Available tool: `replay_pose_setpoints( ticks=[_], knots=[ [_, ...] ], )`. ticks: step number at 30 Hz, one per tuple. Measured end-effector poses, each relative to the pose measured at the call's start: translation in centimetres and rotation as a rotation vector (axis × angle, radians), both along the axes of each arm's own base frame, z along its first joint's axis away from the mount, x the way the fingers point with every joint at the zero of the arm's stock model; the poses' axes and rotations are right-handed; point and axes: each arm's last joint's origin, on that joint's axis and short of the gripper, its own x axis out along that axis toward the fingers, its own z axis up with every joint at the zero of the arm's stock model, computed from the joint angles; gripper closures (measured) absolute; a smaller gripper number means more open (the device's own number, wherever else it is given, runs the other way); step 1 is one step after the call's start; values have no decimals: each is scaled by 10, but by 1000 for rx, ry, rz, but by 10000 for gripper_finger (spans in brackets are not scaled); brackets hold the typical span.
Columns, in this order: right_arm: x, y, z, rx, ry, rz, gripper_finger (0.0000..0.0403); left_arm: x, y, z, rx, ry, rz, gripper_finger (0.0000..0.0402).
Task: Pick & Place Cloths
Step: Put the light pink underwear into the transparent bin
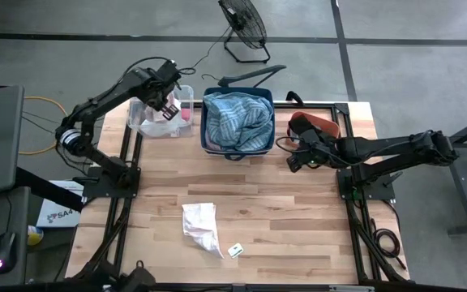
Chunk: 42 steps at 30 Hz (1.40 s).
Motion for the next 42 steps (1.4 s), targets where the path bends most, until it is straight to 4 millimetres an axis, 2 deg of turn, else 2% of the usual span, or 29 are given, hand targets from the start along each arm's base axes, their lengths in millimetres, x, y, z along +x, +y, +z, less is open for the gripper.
replay_pose_setpoints(
  ticks=[11, 23, 26, 33, 38, 42],
  knots=[
    [4, 0, 2, -18, -24, 36, 198, 10, 16, -25, -160, -66, -46, 400],
    [4, 0, 3, -16, -30, 38, 198, -4, 32, -32, -268, -183, -81, 397],
    [4, 0, 3, -16, -33, 38, 198, -7, 33, -32, -269, -185, -75, 381],
    [5, 0, 3, -16, -38, 38, 198, -7, 32, -30, -265, -189, -84, 311],
    [5, 0, 3, -16, -37, 39, 198, -11, 26, -19, -230, -209, -91, 280],
    [5, 0, 3, -16, -40, 38, 198, -17, 16, -4, -182, -237, -100, 271]
  ],
)
